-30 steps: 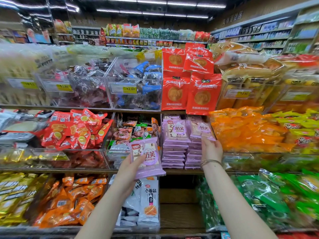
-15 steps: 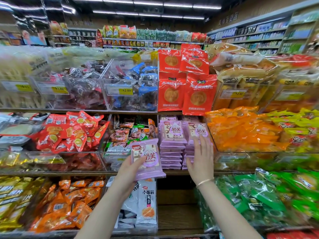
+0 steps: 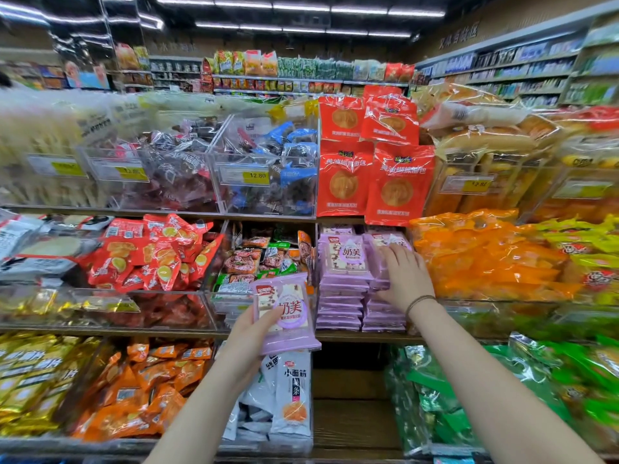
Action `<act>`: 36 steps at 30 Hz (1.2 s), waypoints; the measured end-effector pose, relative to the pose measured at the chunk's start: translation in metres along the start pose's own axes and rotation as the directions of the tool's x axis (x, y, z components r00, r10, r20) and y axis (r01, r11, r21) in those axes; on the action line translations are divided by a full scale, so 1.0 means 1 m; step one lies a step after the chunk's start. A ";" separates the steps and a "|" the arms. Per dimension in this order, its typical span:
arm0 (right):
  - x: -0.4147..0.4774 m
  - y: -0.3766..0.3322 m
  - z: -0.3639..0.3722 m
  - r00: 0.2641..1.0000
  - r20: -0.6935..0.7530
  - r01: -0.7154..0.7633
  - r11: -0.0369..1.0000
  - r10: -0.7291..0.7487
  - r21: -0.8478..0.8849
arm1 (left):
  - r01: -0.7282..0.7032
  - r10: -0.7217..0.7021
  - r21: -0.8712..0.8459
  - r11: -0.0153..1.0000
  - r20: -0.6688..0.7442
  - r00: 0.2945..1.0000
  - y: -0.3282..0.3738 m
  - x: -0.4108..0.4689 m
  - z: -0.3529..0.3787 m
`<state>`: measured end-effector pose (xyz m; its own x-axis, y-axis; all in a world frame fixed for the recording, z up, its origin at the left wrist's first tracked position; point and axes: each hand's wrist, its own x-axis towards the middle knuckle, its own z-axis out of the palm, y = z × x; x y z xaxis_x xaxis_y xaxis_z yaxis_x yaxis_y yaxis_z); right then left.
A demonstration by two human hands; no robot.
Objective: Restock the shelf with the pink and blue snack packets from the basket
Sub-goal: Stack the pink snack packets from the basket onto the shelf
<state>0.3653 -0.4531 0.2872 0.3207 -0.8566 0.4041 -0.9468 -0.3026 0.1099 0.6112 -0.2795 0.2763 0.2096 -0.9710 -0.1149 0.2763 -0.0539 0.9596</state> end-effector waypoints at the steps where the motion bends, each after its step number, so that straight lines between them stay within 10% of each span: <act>1: -0.002 0.000 -0.003 1.000 0.020 0.008 1.000 -0.009 0.016 | -0.007 0.007 0.006 1.000 0.005 1.000 0.000 0.000 0.003; 5: -0.024 -0.003 -0.026 0.993 0.104 0.023 0.960 -0.054 0.278 | 0.059 -0.059 -0.012 0.998 0.030 0.998 0.002 0.001 0.018; 9: -0.063 -0.040 -0.061 0.996 0.058 -0.010 0.560 -0.068 0.828 | 0.106 -0.107 0.015 0.994 0.102 0.989 0.009 0.004 0.039; 14: -0.083 -0.075 -0.070 0.989 0.147 -0.149 0.263 0.028 0.953 | 0.034 -0.028 -0.040 0.999 0.141 0.990 0.014 0.017 0.066; 17: -0.070 -0.062 -0.072 0.958 0.249 -0.263 0.095 0.140 0.960 | -0.213 0.183 0.276 0.937 0.132 0.974 0.014 0.031 0.071; 20: -0.046 -0.036 -0.071 0.920 0.253 -0.317 0.186 0.300 0.930 | -0.509 0.547 0.738 0.443 0.228 0.806 0.007 0.055 0.046; 25: 0.004 -0.003 -0.067 0.853 0.182 -0.393 0.373 0.489 0.840 | -0.387 0.509 0.906 -0.173 0.418 0.752 -0.014 0.076 0.022; 32: 0.021 -0.009 -0.041 0.914 -0.066 -0.371 0.889 0.401 0.268 | -0.406 0.621 0.881 -0.243 0.463 0.632 -0.023 0.082 0.019; 36: 0.014 -0.015 -0.038 0.976 -0.140 -0.146 0.978 0.167 0.150 | -0.407 0.632 0.877 -0.256 0.471 0.616 -0.024 0.082 0.019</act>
<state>0.3825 -0.4445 0.3260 0.1509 -0.8278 0.5403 -0.9684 -0.2335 -0.0874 0.6042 -0.3626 0.2484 -0.1377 -0.7416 0.6565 -0.9784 0.2052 0.0266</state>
